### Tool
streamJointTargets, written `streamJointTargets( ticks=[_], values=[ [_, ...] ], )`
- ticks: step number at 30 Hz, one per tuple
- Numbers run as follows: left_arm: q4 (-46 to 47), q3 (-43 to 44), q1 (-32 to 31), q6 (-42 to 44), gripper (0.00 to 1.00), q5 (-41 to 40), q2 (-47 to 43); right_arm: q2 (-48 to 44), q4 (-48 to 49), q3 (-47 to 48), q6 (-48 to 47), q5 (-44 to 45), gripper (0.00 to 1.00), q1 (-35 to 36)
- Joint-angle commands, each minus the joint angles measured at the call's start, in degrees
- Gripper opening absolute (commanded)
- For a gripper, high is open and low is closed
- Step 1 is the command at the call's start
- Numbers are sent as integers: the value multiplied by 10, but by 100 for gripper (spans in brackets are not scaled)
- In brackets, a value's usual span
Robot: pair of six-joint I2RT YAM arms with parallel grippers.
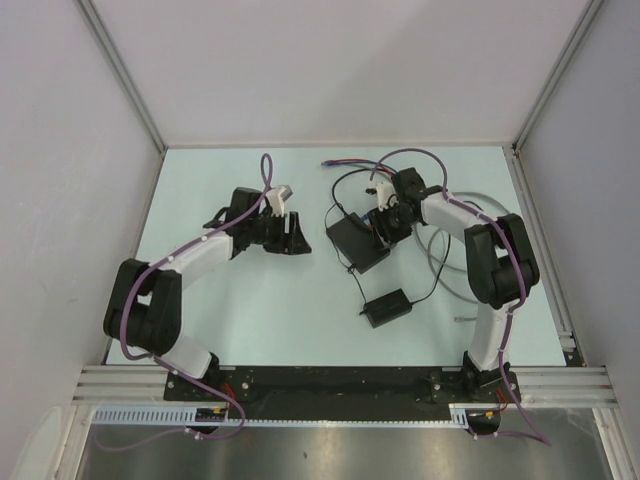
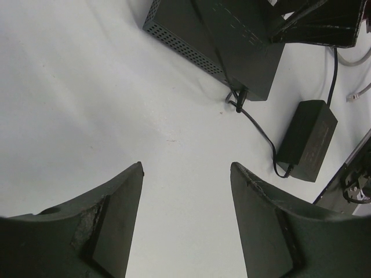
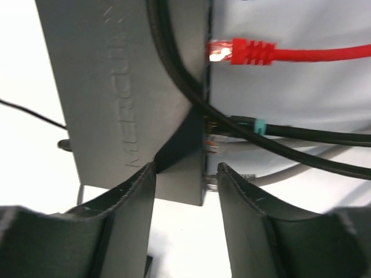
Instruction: Pull the plug from the switch port
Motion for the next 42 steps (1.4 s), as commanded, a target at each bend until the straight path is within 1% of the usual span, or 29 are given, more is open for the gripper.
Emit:
streamJointTargets(
  ticks=[1,3,9,13,14,16,18,19,20,22,23,26,28,30,31,32,33,34,35,36,37,38,40,42],
  values=[
    [13,-6,-1,12,68,-6,-31,-12,-14,-8,20,-33,48,15],
    [14,-11,-1,14,68,-7,-34,-17,-16,-10,23,-39,46,22],
    [13,-16,-1,19,68,-10,-43,-43,-25,-13,48,-60,43,63],
    [11,-18,-1,22,68,-4,-52,-52,-27,-14,41,-50,44,93],
    [10,-18,-1,27,68,3,-53,-53,-27,-14,44,-50,44,93],
    [0,-7,-1,39,68,45,-58,-64,-28,-14,47,-43,46,88],
    [-22,7,-1,65,67,98,-57,-87,-34,-13,47,-51,49,74],
    [-24,8,-4,68,66,102,-58,-96,-37,-14,45,-53,51,71],
    [-30,8,-6,79,65,101,-59,-103,-45,-14,39,-55,54,68],
    [-58,22,-19,109,60,107,-50,-122,-53,-14,20,-64,57,67],
    [-69,38,-27,151,57,105,-45,-125,-56,-14,16,-70,59,66],
    [-87,48,-57,215,53,70,-38,-129,-45,-14,9,-94,59,63],
    [-83,47,-79,247,52,40,-38,-123,-34,-12,15,-105,53,56],
    [-72,38,-98,262,52,22,-42,-111,-27,-6,22,-121,42,47],
    [-47,30,-103,271,52,5,-53,-96,-26,2,29,-127,38,44],
    [-32,10,-108,274,52,-7,-62,-89,-24,6,35,-142,30,40],
    [-18,0,-118,278,53,-16,-70,-78,-23,9,42,-151,26,33],
    [11,-10,-122,275,67,-28,-77,-69,-17,17,57,-160,18,30],
    [23,-27,-127,269,77,-62,-89,-51,-14,18,63,-179,14,28],
    [35,-38,-135,260,80,-76,-95,-44,-11,23,68,-190,11,27],
    [51,-47,-140,257,79,-83,-100,-37,-8,28,71,-201,6,27],
    [55,-60,-146,263,78,-84,-103,-22,-6,32,71,-217,5,30],
    [56,-67,-172,284,74,-96,-99,-2,-16,41,69,-222,1,35],
    [71,-78,-188,285,71,-123,-90,31,-24,56,71,-235,1,34]
  ],
)
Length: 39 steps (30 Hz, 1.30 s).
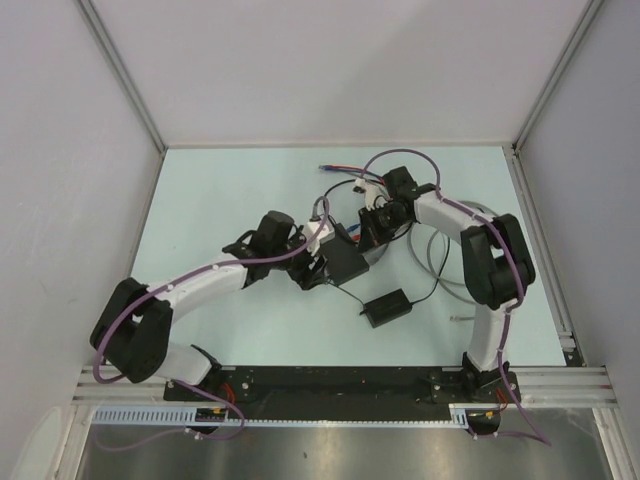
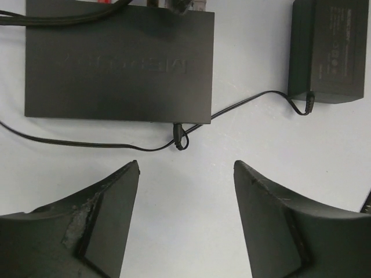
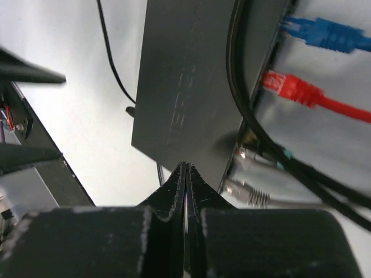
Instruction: Pull the plug from the switch port
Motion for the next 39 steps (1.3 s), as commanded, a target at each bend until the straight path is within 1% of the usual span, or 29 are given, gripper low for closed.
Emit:
streamJointTargets(
  ticks=[1,6,8,11,14,23,28,35,39],
  values=[
    [71,-16,-36,32,67,-57,-4,47,0,41,15,-52,0,6],
    [89,6,-53,34,58,-80,41,90,2,46,39,-29,0,-5],
    [82,19,-54,48,53,-81,53,98,6,46,47,-25,0,-13],
    [68,33,-55,69,49,-72,76,110,8,48,55,-25,0,-19],
    [50,45,-55,71,48,-66,95,119,2,52,55,-31,0,-20],
    [45,56,-59,63,47,-52,120,132,-7,62,47,-40,0,-17],
    [41,66,-62,59,48,-60,133,137,-12,66,47,-40,0,-13],
    [29,84,-66,56,45,-81,153,141,-14,70,47,-40,0,-12],
    [22,91,-73,70,42,-90,159,141,-15,70,47,-41,0,-12]
  ],
)
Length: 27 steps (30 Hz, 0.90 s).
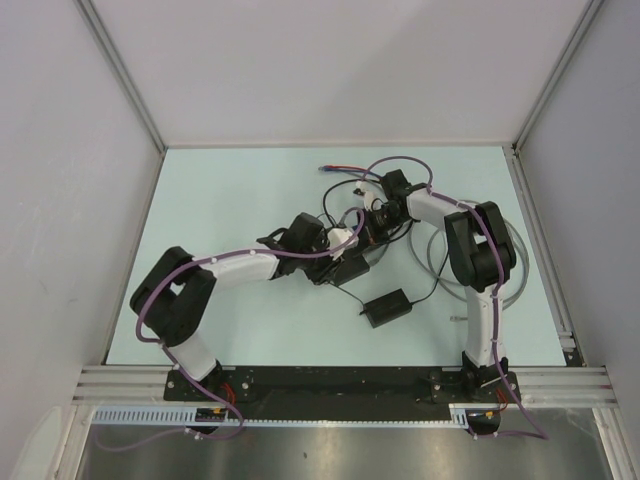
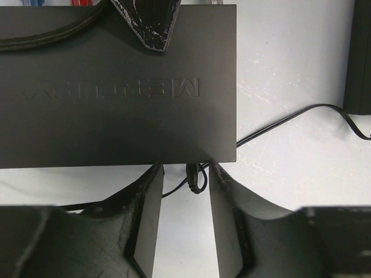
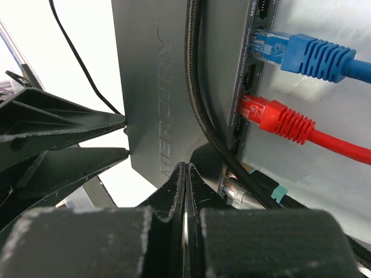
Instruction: Pull the plug from the switch port
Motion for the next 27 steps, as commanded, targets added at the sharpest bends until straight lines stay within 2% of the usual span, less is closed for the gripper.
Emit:
streamJointTargets(
  ticks=[1,4,7,10,17,27],
  values=[
    [-4,27,-14,23,41,-10,8,22,-10,8,-12,32,0,3],
    [-11,25,-23,35,41,-19,5,23,-11,8,-12,31,0,3],
    [-21,19,-24,43,48,-26,-6,21,-10,9,-13,30,0,3],
    [-28,13,-24,48,48,-29,-14,23,-10,9,-12,29,0,1],
    [-37,37,-29,60,46,-68,12,20,-12,10,-12,28,0,3],
    [-49,60,-32,55,40,-67,37,22,2,10,1,25,0,4]
  ],
)
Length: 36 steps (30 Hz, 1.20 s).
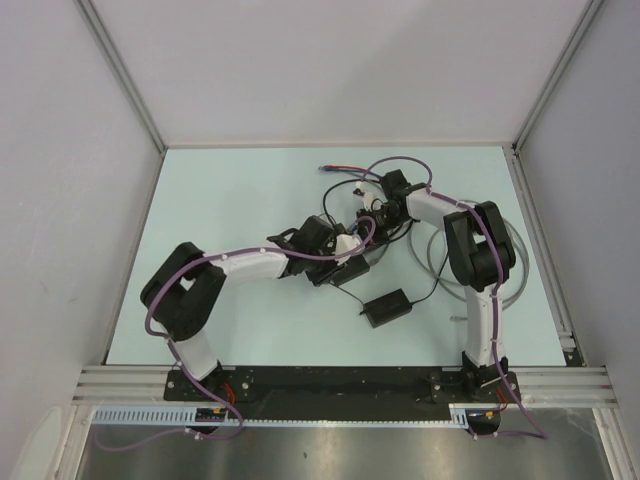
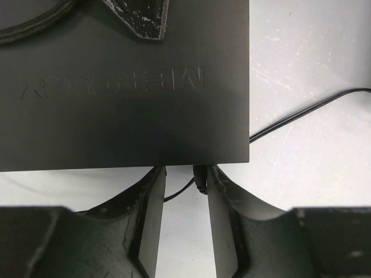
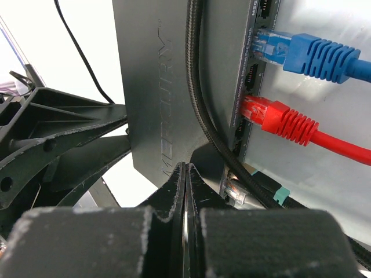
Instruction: Pull the plug from the switch port
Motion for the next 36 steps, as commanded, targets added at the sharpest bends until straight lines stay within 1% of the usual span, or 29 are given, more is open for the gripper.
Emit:
streamJointTargets(
  ticks=[1,4,5,7,9,10,11,13,14,16,19,20,22,24,26,28,29,30,31,32,34,35,36],
  values=[
    [2,26,-7,12,40,-6,5,18,4,7,-4,29,0,3],
    [2,25,-7,15,32,-10,5,21,4,10,-5,28,0,3],
    [1,25,-7,18,28,-11,4,22,3,11,-6,28,0,3],
    [-4,25,-7,24,24,-6,4,22,2,11,-5,28,0,2],
    [-10,27,-7,26,17,5,3,22,1,11,-6,29,0,2],
    [-25,30,-5,28,10,44,4,22,0,11,-5,29,0,2],
    [-36,35,-3,28,8,71,7,22,0,11,-6,30,0,3],
    [-90,63,9,8,5,137,24,20,0,11,-5,30,0,3],
    [-107,74,13,0,4,186,34,18,-1,11,-5,30,0,4],
    [-119,80,17,-11,0,199,44,17,-3,13,-6,32,0,7],
    [-89,65,14,-22,0,151,31,17,-5,12,-6,35,0,7],
    [-88,66,9,-25,0,104,29,17,-6,12,-6,36,0,7],
    [-65,57,0,-30,0,41,16,17,-7,11,-7,38,0,6],
    [-57,57,-7,-27,0,2,13,18,-5,12,-6,38,0,7],
    [-61,64,-7,-14,0,-8,20,18,-4,12,-6,40,0,7],
    [-68,71,-5,3,0,13,27,19,-5,12,-5,41,0,7],
    [-75,75,-3,8,0,40,29,19,-5,12,-5,42,0,8],
    [-103,87,2,11,0,74,32,18,-5,12,-5,42,0,7],
    [-120,94,5,14,0,160,38,18,-5,12,-5,42,0,7],
    [-136,111,4,14,0,184,50,18,-5,12,-6,42,0,7],
    [-179,132,0,0,0,205,73,18,-6,11,-5,43,0,7],
    [-185,138,-5,-5,0,201,84,18,-7,11,-5,42,0,8],
    [-170,130,-7,-11,0,189,79,18,-7,12,-5,43,0,8]
  ],
)
